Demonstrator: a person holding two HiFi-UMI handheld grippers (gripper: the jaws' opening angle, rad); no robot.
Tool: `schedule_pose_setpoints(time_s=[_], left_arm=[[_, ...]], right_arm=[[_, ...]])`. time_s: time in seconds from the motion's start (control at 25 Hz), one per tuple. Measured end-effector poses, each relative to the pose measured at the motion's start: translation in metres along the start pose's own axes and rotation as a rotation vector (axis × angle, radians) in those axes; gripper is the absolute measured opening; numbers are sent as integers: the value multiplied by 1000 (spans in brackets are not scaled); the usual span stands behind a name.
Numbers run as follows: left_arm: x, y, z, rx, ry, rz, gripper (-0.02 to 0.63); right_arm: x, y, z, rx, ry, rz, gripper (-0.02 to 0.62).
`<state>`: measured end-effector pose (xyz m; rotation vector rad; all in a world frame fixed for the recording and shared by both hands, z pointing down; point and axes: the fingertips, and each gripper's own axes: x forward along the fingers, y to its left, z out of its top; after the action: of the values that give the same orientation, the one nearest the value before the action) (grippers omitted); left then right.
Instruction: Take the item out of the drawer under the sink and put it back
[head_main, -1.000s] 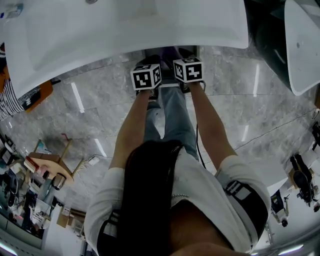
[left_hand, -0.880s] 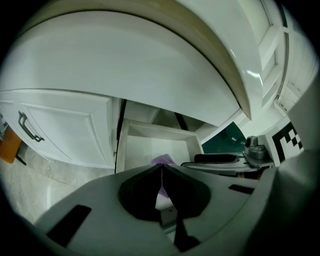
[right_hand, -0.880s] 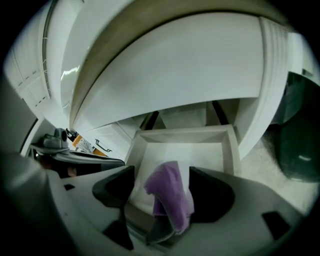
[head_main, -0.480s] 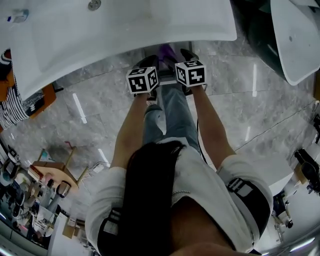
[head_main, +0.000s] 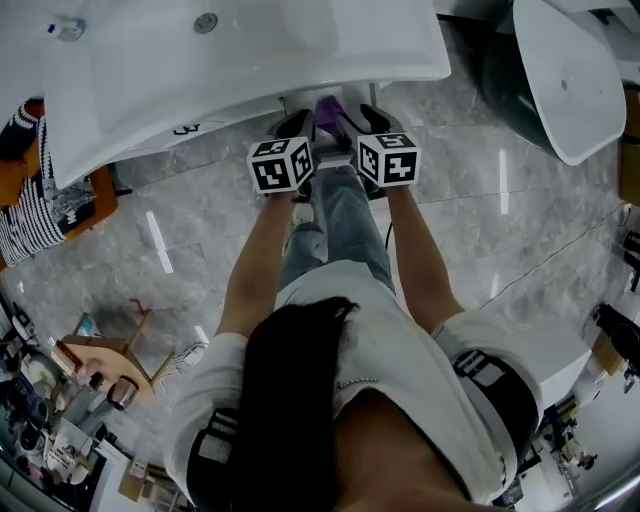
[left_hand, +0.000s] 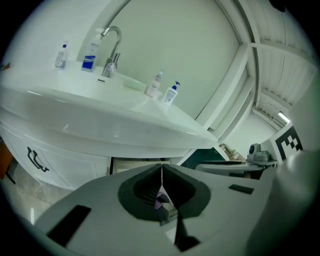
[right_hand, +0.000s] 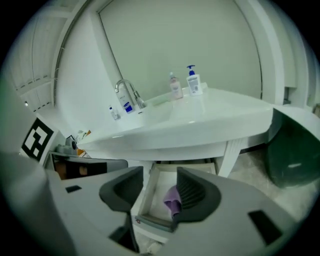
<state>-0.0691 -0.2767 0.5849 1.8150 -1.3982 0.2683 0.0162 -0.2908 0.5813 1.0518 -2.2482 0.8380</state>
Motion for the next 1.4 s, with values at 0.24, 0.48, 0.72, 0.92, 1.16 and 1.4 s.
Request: schedule_pose_setpoints(time_s=[0.24, 0.48, 0.72, 0.92, 1.16, 1.4], left_arm=[[-31, -17, 7, 45, -49, -25, 6], [-54, -33, 20, 60, -101, -46, 6], [-81, -48, 35, 63, -169, -57, 6], [-100, -50, 38, 46, -207, -55, 6], [-112, -48, 30, 83, -187, -50, 3], [-113, -54, 22, 76, -183, -74, 3]], right_arm=[[-34, 17, 17, -37, -77, -25, 129], [-55, 34, 21, -19, -114, -52, 39], [-76, 62, 43, -95, -198, -70, 15], [-94, 75, 52, -157, -249, -73, 15], [-105, 80, 43, -147, -247, -82, 15], [-110, 81, 31, -132, -240, -80, 15]])
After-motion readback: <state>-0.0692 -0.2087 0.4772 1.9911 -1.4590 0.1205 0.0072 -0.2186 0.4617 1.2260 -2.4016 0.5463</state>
